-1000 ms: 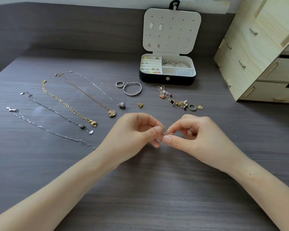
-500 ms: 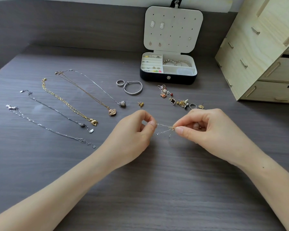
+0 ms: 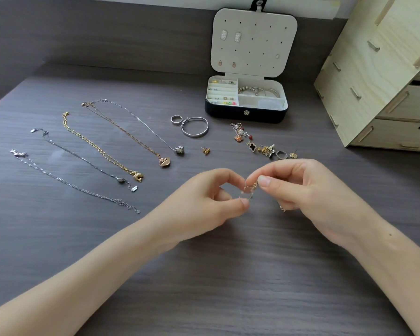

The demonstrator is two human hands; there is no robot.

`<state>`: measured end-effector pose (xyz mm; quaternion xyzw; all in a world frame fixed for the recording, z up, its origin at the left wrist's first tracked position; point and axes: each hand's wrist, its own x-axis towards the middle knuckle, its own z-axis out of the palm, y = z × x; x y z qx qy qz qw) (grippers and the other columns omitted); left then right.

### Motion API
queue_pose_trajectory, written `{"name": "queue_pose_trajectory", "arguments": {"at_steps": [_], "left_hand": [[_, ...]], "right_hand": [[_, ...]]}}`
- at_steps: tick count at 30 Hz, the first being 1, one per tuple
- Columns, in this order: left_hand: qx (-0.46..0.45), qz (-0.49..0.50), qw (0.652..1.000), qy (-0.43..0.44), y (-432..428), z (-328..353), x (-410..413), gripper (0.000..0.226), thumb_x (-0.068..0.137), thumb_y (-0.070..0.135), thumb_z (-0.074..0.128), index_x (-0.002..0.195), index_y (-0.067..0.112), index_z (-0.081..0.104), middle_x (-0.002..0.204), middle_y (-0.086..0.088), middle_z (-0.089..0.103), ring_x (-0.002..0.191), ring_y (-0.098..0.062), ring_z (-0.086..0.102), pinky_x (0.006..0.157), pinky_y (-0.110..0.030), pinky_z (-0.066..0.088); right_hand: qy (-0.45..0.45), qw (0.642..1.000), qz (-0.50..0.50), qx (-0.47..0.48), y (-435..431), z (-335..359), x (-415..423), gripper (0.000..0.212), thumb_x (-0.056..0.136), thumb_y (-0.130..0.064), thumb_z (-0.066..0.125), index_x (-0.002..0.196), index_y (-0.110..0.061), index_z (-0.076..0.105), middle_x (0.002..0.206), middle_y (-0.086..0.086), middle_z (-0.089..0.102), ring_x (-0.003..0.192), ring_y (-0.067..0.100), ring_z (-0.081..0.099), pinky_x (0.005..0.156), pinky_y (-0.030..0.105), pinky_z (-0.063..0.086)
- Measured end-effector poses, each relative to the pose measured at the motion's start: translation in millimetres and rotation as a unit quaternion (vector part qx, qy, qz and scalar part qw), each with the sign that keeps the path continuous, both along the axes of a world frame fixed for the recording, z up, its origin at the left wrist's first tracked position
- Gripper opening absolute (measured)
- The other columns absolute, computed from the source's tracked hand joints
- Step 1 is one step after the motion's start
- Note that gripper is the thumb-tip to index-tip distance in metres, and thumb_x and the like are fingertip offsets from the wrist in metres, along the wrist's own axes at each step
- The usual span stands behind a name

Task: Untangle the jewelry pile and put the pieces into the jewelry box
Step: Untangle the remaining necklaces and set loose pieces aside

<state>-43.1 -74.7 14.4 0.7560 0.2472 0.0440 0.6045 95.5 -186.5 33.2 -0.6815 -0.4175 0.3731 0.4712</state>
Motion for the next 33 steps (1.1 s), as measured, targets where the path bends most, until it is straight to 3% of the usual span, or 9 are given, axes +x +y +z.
{"name": "queue_pose_trajectory", "arguments": {"at_steps": [2,5,7,9,13,17,22,28,33], "left_hand": [[-0.029,-0.009,1.0,0.003,-0.4,2.0,-0.3,0.011,0.088,0.014,0.061,0.097,0.022,0.063,0.04,0.011,0.032,0.037,-0.008,0.026,0.039,-0.016,0.023],[-0.056,-0.011,0.998,0.001,-0.6,4.3,-1.0,0.009,0.087,0.015,0.063,0.09,0.02,0.069,0.041,0.007,0.028,0.04,-0.01,0.022,0.039,-0.02,0.018],[-0.07,-0.002,0.998,-0.004,0.1,4.0,-0.9,0.007,0.086,0.016,0.064,0.084,0.017,0.07,0.04,0.006,0.028,0.039,-0.01,0.021,0.041,-0.023,0.014],[-0.084,0.007,0.996,-0.002,1.6,2.9,-0.6,0.008,0.086,0.018,0.065,0.082,0.013,0.069,0.039,0.007,0.028,0.037,-0.01,0.02,0.045,-0.027,0.012],[-0.106,0.015,0.994,-0.005,3.5,1.2,-0.2,0.008,0.083,0.016,0.068,0.077,0.011,0.067,0.04,0.005,0.03,0.035,-0.009,0.02,0.045,-0.026,0.011],[-0.143,0.014,0.989,-0.026,6.4,2.3,-1.1,0.007,0.071,0.02,0.074,0.073,0.014,0.071,0.04,0.003,0.032,0.035,-0.009,0.021,0.039,-0.02,0.016],[-0.181,0.026,0.982,-0.053,7.4,4.5,-1.4,0.009,0.069,0.022,0.067,0.071,0.015,0.073,0.038,0.002,0.027,0.038,-0.01,0.018,0.039,-0.019,0.018],[-0.204,0.056,0.975,-0.065,6.4,7.7,-2.3,0.007,0.064,0.019,0.064,0.064,0.016,0.07,0.052,0.001,0.035,0.048,-0.009,0.026,0.05,-0.026,0.01],[-0.197,0.07,0.975,-0.072,5.7,7.8,-1.6,0.004,0.059,0.017,0.063,0.056,0.018,0.065,0.061,0.0,0.041,0.059,-0.009,0.033,0.053,-0.027,0.013]], "right_hand": [[0.001,1.0,0.004,0.011,0.0,1.3,-1.3,0.023,0.092,0.0,0.052,0.082,-0.011,0.071,0.055,-0.013,0.06,0.047,-0.002,0.049,0.049,0.006,0.035],[-0.049,0.998,-0.006,0.028,-0.4,0.1,-0.2,0.026,0.091,-0.005,0.057,0.079,-0.02,0.074,0.065,-0.004,0.065,0.053,0.0,0.05,0.055,0.007,0.036],[-0.092,0.995,-0.019,0.036,-1.4,-2.4,3.4,0.022,0.091,-0.012,0.061,0.08,-0.025,0.075,0.077,0.012,0.067,0.067,0.025,0.053,0.062,0.02,0.039],[-0.105,0.993,-0.027,0.045,-2.6,-2.3,5.9,0.022,0.091,-0.011,0.061,0.079,-0.025,0.074,0.084,0.021,0.065,0.074,0.032,0.054,0.064,0.026,0.037],[-0.084,0.994,-0.026,0.059,-3.3,1.1,5.4,0.023,0.088,-0.005,0.063,0.076,-0.022,0.073,0.079,0.016,0.066,0.072,0.018,0.053,0.064,0.022,0.038],[-0.093,0.995,0.001,0.047,-3.9,-1.1,5.6,0.009,0.074,-0.024,0.064,0.077,-0.022,0.072,0.061,0.011,0.048,0.059,0.013,0.042,0.054,0.019,0.035],[-0.13,0.991,0.006,0.044,-3.7,-2.1,5.2,0.005,0.076,-0.022,0.067,0.074,-0.019,0.072,0.065,0.023,0.048,0.057,0.013,0.039,0.053,0.018,0.032],[-0.049,0.998,0.01,0.037,-3.2,-1.7,4.7,0.014,0.071,-0.028,0.064,0.069,-0.016,0.071,0.065,0.002,0.061,0.061,0.009,0.047,0.056,0.017,0.037],[0.001,0.999,0.039,0.021,-4.5,0.8,2.2,0.009,0.069,-0.026,0.067,0.067,-0.018,0.071,0.065,0.006,0.055,0.063,0.011,0.047,0.06,0.016,0.039]]}}
